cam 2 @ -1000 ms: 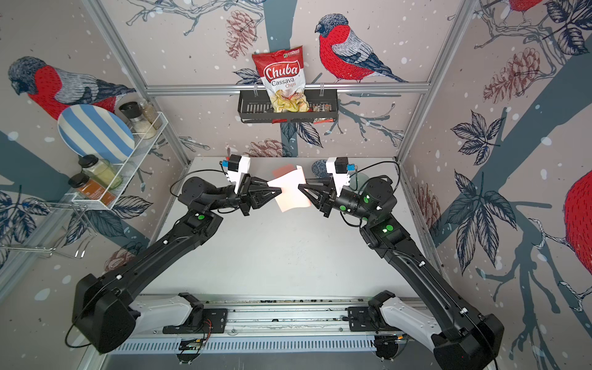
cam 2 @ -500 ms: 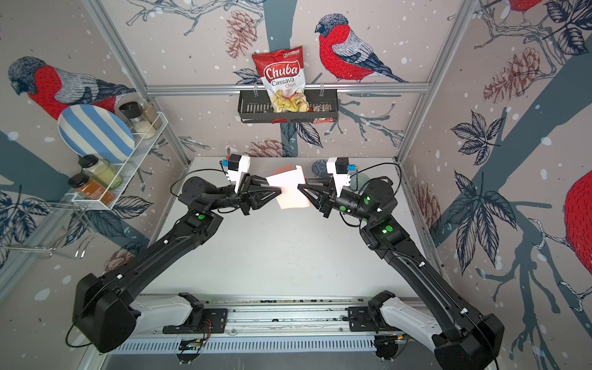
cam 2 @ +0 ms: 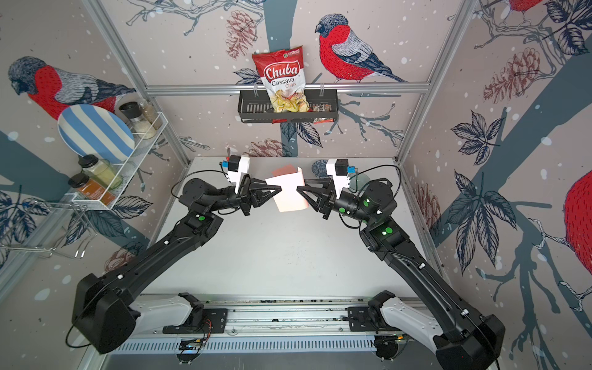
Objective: Fold the square paper along the opposite sides
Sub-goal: Pick up the paper from the center of the board.
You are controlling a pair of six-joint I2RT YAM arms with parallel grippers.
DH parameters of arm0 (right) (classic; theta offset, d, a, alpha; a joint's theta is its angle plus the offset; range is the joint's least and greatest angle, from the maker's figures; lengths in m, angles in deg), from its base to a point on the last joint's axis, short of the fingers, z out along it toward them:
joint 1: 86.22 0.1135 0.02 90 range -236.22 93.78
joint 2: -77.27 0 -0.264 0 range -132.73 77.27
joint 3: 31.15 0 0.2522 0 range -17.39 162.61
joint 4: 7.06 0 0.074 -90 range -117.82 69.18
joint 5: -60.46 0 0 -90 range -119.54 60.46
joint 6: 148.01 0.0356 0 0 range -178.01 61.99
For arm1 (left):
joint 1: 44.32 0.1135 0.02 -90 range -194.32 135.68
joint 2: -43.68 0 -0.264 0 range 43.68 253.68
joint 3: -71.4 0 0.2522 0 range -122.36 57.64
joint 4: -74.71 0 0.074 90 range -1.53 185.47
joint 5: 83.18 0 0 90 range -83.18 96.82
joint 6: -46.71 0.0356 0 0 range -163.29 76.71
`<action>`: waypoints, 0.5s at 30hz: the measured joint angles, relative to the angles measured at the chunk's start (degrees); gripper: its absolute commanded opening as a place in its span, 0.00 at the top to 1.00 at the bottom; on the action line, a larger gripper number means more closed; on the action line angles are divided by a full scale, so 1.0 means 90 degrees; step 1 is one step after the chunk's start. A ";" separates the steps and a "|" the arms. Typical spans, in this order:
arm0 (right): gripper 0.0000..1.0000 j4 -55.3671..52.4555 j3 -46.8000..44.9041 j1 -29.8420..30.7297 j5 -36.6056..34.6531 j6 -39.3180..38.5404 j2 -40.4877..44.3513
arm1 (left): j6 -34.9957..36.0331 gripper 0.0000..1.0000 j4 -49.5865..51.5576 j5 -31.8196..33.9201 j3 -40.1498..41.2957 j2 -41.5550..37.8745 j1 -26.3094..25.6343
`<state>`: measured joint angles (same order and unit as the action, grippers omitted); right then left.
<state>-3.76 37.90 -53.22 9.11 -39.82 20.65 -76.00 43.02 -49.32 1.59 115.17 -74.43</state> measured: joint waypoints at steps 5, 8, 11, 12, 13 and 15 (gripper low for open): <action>0.01 -0.0515 0.0595 0.0537 -0.1345 0.0007 -0.0117 | 0.0015 1.00 0.0017 0.0155 -0.0015 -0.0015 0.0029; 0.00 -0.1020 0.1396 0.0940 -0.2611 0.0185 -0.0437 | 0.0080 1.00 0.0221 0.0267 -0.0172 0.0039 0.0041; 0.00 -0.1576 0.1885 0.1098 -0.3502 0.0401 -0.0702 | 0.0219 1.00 0.0549 0.0408 -0.0452 0.0114 0.0046; 0.00 -0.1821 0.2047 0.1120 -0.3762 0.0544 -0.0801 | 0.0316 1.00 0.0675 0.0444 -0.0534 0.0126 0.0046; 0.00 -0.2035 0.2171 0.1120 -0.3944 0.0624 -0.0874 | 0.0369 1.00 0.0823 0.0486 -0.0612 0.0138 0.0046; 0.00 -0.2497 0.2501 0.1134 -0.4265 0.0862 -0.1030 | 0.0554 1.00 0.1209 0.0619 -0.0770 0.0143 0.0046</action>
<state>-26.23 60.41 -43.02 -29.27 -32.06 11.39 -71.02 53.90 -43.74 -5.34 116.46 -74.01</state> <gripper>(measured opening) 0.996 0.048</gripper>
